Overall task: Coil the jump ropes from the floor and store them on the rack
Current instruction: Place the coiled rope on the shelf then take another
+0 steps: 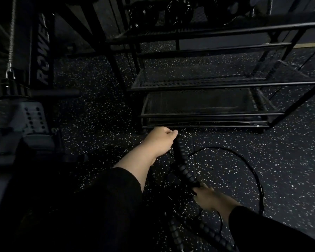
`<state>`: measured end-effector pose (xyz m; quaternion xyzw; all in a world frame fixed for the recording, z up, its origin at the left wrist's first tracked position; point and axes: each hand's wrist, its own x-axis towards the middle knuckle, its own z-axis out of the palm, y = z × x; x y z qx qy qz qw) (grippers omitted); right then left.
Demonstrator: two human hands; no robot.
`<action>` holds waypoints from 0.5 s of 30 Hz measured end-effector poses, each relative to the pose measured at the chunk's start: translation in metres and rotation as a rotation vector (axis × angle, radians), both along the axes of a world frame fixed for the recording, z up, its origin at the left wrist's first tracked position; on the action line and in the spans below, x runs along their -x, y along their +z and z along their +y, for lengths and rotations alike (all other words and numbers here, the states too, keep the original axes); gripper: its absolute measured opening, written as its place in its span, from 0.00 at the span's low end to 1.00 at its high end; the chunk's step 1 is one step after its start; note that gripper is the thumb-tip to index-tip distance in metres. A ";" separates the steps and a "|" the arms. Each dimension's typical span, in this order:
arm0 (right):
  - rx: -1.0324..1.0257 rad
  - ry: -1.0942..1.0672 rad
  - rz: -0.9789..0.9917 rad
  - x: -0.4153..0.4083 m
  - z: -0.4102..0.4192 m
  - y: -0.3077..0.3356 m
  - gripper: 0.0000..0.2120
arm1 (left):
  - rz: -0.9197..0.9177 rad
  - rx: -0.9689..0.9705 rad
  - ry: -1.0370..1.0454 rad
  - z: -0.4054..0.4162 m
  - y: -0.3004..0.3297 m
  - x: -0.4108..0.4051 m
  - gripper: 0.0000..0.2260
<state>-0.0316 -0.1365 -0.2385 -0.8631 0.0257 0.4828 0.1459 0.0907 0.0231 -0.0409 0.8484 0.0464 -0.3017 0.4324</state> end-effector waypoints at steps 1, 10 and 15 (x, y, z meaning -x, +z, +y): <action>-0.001 -0.024 0.002 0.002 -0.001 -0.004 0.22 | -0.001 0.004 0.002 0.000 -0.001 -0.001 0.09; -0.253 -0.506 -0.324 0.003 -0.009 0.001 0.12 | -0.045 -0.016 -0.025 -0.004 -0.006 -0.001 0.13; -0.421 -0.935 -0.514 -0.008 -0.007 0.031 0.11 | -0.066 -0.029 -0.044 -0.007 -0.002 -0.001 0.14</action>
